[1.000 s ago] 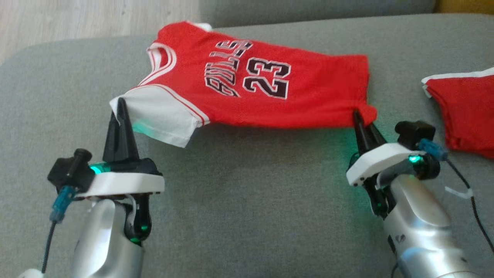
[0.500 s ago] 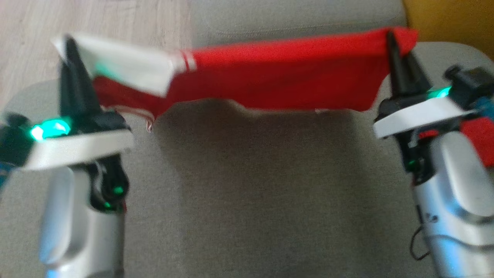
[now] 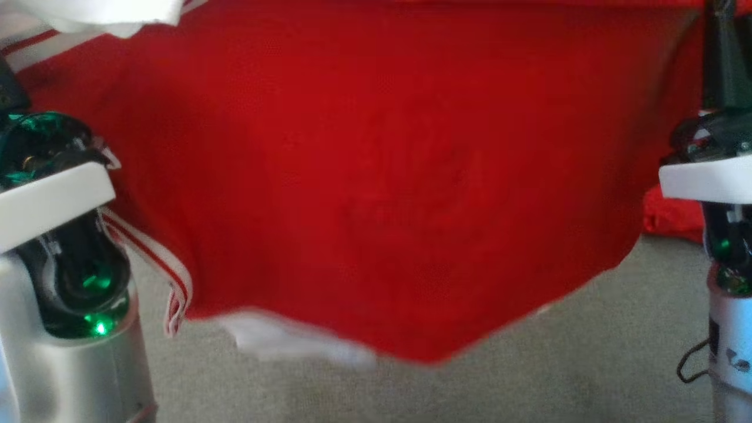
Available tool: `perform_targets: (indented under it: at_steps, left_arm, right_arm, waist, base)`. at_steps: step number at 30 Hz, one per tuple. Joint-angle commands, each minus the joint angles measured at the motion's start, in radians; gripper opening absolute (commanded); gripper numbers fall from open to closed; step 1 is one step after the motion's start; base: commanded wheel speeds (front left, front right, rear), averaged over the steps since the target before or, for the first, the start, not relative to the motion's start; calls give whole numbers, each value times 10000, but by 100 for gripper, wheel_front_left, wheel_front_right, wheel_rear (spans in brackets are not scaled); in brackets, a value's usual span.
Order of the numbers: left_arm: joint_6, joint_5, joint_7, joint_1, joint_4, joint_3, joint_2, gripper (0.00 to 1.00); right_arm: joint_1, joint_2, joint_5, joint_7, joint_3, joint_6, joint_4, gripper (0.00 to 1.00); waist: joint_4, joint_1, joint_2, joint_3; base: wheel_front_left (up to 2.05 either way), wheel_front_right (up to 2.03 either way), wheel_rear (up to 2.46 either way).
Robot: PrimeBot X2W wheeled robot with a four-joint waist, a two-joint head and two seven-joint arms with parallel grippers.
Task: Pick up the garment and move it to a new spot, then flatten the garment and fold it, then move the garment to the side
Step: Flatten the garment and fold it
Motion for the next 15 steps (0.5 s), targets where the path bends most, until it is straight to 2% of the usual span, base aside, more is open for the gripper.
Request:
perform_targets:
  at_steps: [1,4,6,8,15]
  left_arm:
    - [36,6,127,-512,-274,332,283,0]
    - [103,-5,503,-903,162,342,512,0]
    - [106,-241,826,-1350,886,343,610,0]
    - [-35,-139,1058,-2037,1787,311,990,0]
    - [-815,663,665,-6016,6093,-56,2104,0]
  right_arm:
    - [-238,67,-50,131,86,19,-360,0]
    - [-380,95,-52,380,22,19,-338,0]
    - [-728,94,100,482,41,19,-5,0]
    - [-1332,-54,221,472,232,19,498,0]
    - [-5055,-792,653,-68,1062,19,3765,0]
  waist:
    - [13,0,0,142]
    - [43,0,0,543]
    - [56,0,0,939]
    - [82,0,0,1449]
    - [293,0,0,3330]
  base:
    - [0,0,0]
    - [0,0,0]
    - [0,0,0]
    - [0,0,0]
    - [0,0,0]
